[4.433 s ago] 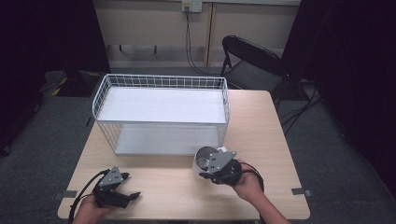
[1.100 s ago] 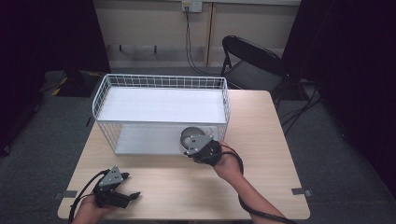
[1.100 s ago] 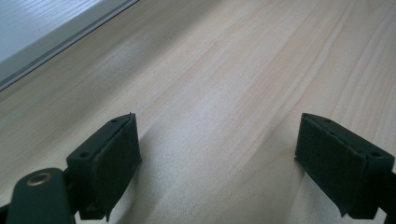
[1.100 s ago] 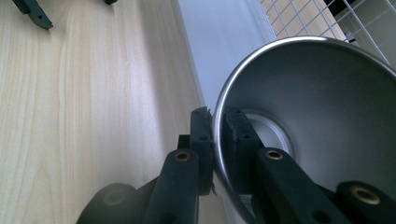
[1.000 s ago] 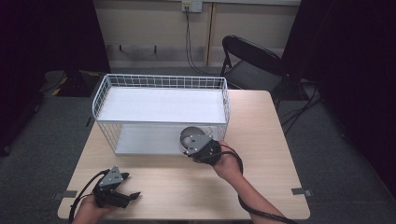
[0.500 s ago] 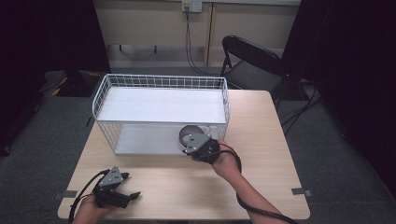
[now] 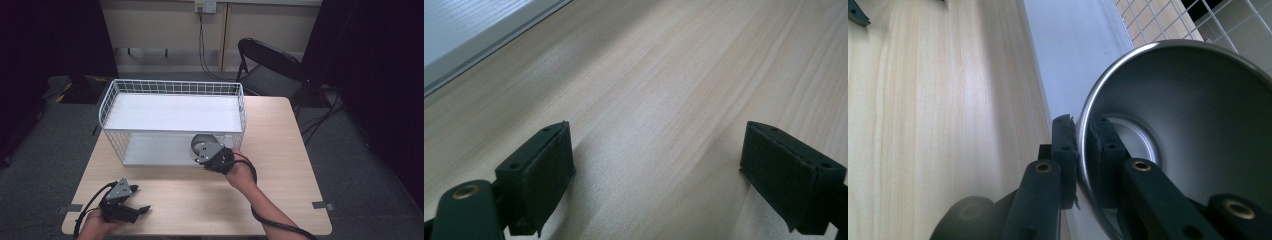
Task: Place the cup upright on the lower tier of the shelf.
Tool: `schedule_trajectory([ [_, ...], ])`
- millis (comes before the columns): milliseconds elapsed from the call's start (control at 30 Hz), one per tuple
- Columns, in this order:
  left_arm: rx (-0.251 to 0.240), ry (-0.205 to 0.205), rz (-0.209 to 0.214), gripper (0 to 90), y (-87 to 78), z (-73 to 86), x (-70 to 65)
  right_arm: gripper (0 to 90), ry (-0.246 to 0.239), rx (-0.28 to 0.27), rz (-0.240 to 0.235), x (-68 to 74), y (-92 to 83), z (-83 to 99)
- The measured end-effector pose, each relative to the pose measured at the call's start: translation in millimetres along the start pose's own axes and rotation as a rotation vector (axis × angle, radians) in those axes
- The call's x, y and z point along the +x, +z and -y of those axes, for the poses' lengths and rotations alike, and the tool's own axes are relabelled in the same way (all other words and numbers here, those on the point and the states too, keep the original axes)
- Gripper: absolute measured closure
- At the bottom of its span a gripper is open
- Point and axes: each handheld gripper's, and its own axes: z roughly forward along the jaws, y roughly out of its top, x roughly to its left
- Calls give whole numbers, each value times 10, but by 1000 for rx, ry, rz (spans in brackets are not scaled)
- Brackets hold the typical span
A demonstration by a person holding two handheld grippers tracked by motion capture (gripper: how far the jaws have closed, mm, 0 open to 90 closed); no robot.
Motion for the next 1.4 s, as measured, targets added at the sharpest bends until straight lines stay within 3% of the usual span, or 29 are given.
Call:
schedule_trajectory([
  [1400, -3, 2, 3, 131, 1, 2, 3, 831, 8, 15, 44, -33, 124, 137],
])
